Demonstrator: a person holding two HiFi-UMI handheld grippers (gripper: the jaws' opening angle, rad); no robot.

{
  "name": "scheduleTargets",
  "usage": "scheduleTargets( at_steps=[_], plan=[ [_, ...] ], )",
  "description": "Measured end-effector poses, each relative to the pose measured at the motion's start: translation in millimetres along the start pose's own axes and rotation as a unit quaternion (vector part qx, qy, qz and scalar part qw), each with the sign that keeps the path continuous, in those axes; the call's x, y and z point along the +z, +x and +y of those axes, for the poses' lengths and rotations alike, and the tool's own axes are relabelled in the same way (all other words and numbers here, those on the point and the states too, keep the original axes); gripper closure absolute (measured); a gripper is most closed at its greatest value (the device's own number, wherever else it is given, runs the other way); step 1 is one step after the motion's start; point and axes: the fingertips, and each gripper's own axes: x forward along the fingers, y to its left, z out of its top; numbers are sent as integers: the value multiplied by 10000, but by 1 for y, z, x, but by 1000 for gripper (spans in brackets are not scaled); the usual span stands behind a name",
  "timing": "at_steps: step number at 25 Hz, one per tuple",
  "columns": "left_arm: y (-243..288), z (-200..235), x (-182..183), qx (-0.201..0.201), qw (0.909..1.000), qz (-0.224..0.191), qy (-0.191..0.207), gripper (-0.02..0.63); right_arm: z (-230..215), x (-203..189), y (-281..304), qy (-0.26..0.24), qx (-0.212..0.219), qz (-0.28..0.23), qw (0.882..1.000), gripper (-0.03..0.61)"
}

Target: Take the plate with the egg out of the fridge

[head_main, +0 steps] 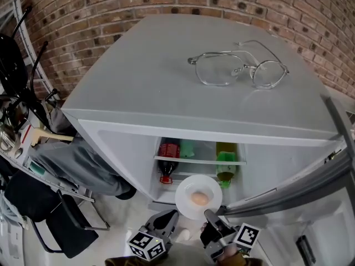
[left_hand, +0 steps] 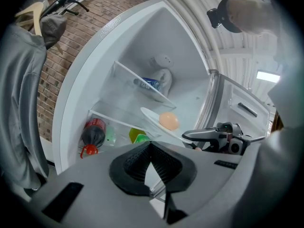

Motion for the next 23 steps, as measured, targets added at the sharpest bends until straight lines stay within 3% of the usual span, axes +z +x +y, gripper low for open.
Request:
scheduleTargets(
  at_steps=[23],
  plan=[
    [15, 7, 6, 177, 9998, -33, 30, 606, -6, 15, 1, 114, 48, -40, 9999, 558]
  ],
)
